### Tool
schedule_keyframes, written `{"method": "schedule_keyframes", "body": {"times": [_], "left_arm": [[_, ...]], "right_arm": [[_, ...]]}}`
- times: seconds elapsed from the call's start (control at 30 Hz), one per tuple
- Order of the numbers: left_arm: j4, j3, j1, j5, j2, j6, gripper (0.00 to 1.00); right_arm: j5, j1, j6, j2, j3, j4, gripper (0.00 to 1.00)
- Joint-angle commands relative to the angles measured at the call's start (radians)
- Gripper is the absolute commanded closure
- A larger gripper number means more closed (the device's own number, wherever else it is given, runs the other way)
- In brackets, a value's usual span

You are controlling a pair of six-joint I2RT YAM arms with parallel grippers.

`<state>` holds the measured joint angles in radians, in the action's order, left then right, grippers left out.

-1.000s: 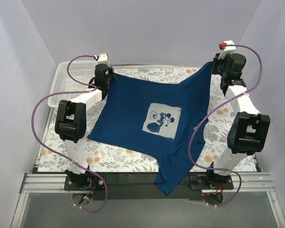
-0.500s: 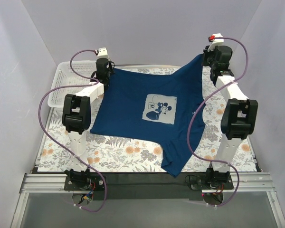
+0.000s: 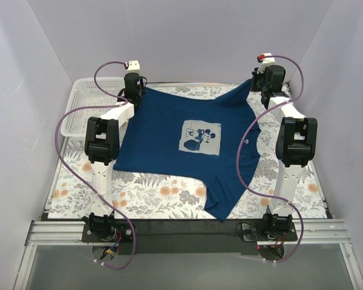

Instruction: Fold and stack the t-shirts

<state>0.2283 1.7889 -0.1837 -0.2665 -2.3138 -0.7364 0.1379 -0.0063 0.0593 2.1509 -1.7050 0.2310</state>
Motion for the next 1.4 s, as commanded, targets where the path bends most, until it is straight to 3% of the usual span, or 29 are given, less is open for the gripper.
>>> {"method": "schedule_keyframes", "body": {"times": [0.0,0.23,0.63,1.0,1.37], "left_arm": [[0.002,0.017,0.01,0.019,0.016,0.031,1.0],[0.048,-0.045,0.012,0.05,0.031,0.084,1.0],[0.264,-0.287,0.012,0.147,0.145,0.186,1.0],[0.342,-0.416,0.013,0.187,0.232,0.184,1.0],[0.341,-0.447,0.012,0.153,0.237,0.21,1.0]], "right_arm": [[0.083,-0.017,0.004,-0.089,0.027,0.054,0.99],[0.331,-0.066,-0.033,-0.164,0.154,0.088,0.99],[0.535,-0.106,-0.033,-0.281,0.359,0.143,0.99],[0.589,-0.139,-0.035,-0.378,0.492,0.182,0.99],[0.632,-0.198,-0.03,-0.456,0.608,0.191,0.99]]}}
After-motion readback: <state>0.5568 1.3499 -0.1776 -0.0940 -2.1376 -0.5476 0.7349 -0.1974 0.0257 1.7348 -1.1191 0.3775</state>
